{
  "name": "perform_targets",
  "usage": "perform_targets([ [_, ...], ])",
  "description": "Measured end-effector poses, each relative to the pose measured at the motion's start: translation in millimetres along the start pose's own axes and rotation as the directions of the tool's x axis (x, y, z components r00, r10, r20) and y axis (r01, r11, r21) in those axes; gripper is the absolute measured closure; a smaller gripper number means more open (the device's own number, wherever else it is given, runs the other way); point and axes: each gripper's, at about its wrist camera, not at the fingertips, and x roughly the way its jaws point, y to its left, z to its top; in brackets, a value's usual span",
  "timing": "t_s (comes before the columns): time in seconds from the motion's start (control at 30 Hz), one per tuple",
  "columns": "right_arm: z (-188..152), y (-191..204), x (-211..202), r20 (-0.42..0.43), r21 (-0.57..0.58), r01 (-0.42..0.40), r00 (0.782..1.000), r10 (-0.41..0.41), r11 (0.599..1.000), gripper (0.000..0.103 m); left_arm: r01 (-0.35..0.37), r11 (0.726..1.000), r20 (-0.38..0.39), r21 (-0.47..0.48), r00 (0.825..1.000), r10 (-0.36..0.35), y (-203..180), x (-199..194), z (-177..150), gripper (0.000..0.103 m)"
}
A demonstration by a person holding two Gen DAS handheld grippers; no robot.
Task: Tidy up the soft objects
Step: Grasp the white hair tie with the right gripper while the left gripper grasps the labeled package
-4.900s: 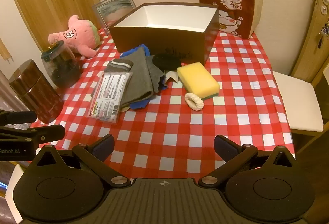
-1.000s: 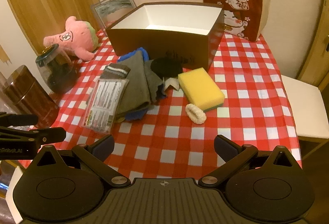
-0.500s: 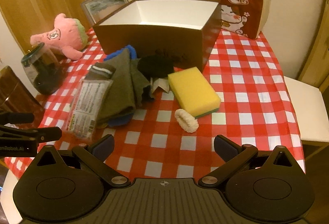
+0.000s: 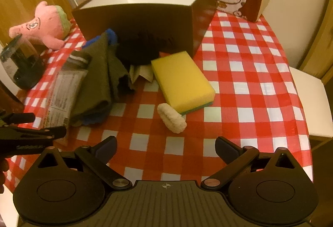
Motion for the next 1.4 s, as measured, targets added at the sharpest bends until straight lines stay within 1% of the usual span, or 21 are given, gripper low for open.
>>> perform_targets([
  [0.07, 1, -2, 4, -0.008, 0.002, 0.003, 1.000, -0.003, 1.000, 0.003, -0.020, 1.000, -0.006, -0.003, 1.000, 0.020, -3, 7, 2, 0.016],
  [0.2, 4, -7, 11, -0.020, 0.004, 0.004, 1.000, -0.004, 1.000, 0.003, -0.028, 0.999, -0.017, -0.021, 0.999, 0.028, -3, 14, 6, 0.016],
  [0.3, 5, -9, 16, -0.025, 0.001, 0.003, 1.000, -0.003, 1.000, 0.003, -0.048, 0.999, -0.021, -0.017, 0.999, 0.047, -3, 18, 7, 0.019],
  [0.5, 9, -11, 27, -0.038, -0.013, -0.004, 0.999, 0.003, 1.000, 0.004, -0.063, 0.998, -0.028, -0.013, 0.998, 0.063, -1, 24, 6, 0.021],
  [0.6, 11, -12, 31, -0.040, -0.019, -0.007, 0.999, 0.007, 1.000, 0.004, -0.070, 0.998, -0.017, 0.001, 0.997, 0.070, -2, 25, 3, 0.024],
  [0.7, 12, -11, 34, -0.042, -0.025, -0.009, 0.999, 0.008, 1.000, 0.004, -0.052, 0.999, -0.008, -0.006, 0.999, 0.052, -1, 24, 2, 0.029],
  [0.8, 12, -11, 36, -0.045, -0.029, -0.010, 0.999, 0.009, 1.000, 0.004, -0.040, 0.999, 0.015, 0.020, 0.999, 0.040, -3, 20, 0, 0.043],
  [0.87, 12, -11, 37, -0.047, -0.031, -0.011, 0.999, 0.009, 0.999, 0.004, -0.031, 0.998, 0.033, 0.051, 0.999, 0.030, -5, 15, -1, 0.060],
  [0.9, 12, -11, 37, -0.048, -0.032, -0.011, 0.999, 0.009, 0.999, 0.004, -0.020, 0.998, 0.042, 0.053, 0.999, 0.018, -5, 11, -1, 0.064],
  [0.97, 11, -11, 38, -0.048, -0.035, -0.012, 0.999, 0.010, 0.999, 0.004, 0.006, 0.999, 0.058, 0.044, 0.998, -0.009, -2, 4, 0, 0.079],
  [1.0, 11, -11, 38, -0.048, -0.035, -0.012, 0.999, 0.011, 0.999, 0.004, 0.018, 0.999, 0.063, 0.037, 0.998, -0.020, 1, 0, 0, 0.082],
  [1.13, 11, -11, 39, -0.048, -0.035, -0.014, 0.999, 0.013, 0.999, 0.004, 0.073, 0.997, 0.091, -0.009, 0.993, -0.072, 17, -22, 5, 0.102],
  [1.23, 11, -11, 40, -0.048, -0.035, -0.015, 0.999, 0.013, 0.999, 0.004, 0.123, 0.990, 0.119, -0.063, 0.986, -0.115, 34, -41, 11, 0.102],
  [1.3, 11, -10, 40, -0.048, -0.033, -0.016, 0.999, 0.014, 0.999, 0.004, 0.156, 0.981, 0.123, -0.118, 0.982, -0.141, 50, -50, 16, 0.102],
  [1.4, 12, -8, 42, -0.049, -0.034, -0.014, 0.999, 0.012, 0.999, 0.004, 0.153, 0.974, 0.110, -0.167, 0.985, -0.136, 67, -53, 20, 0.102],
])
